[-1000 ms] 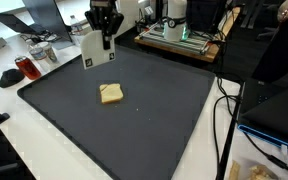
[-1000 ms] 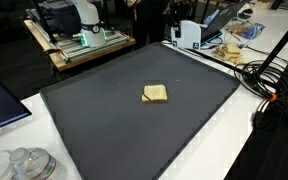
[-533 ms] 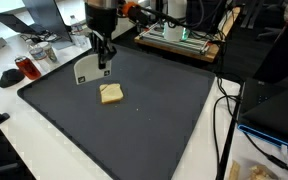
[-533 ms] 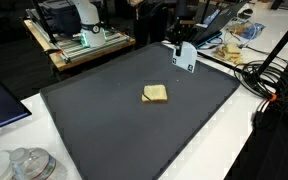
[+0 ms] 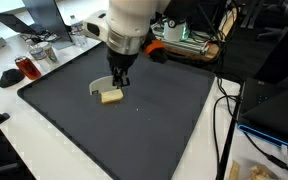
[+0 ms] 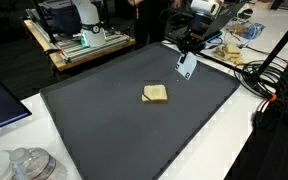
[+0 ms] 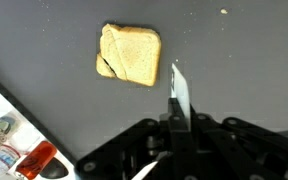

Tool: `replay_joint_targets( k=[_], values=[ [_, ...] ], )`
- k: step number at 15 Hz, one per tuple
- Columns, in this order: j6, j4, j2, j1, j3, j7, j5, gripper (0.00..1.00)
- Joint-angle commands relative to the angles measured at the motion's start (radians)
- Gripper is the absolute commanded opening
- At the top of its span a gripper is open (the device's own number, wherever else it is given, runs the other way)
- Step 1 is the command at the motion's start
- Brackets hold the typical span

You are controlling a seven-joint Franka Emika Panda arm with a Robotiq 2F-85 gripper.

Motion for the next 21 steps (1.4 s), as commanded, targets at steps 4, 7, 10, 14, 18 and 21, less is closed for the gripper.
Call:
replay_joint_targets(
  k=[4,7,10,14,18,21],
  values=[
    [-0.046,0.147,0.129,-0.013,0.008,0.068,-0.083,0.04],
    [-0.050,0.194,0.164,-0.010,0.002,0.069,-0.090,0.04],
    [-0.059,0.222,0.199,0.028,-0.053,0.191,-0.156,0.01],
    [-0.083,0.224,0.240,0.042,-0.080,0.343,-0.259,0.01],
    [-0.068,0.167,0.239,0.029,-0.062,0.406,-0.343,0.01],
    [-0.009,0.055,0.173,0.008,-0.044,0.414,-0.393,0.01]
  ],
)
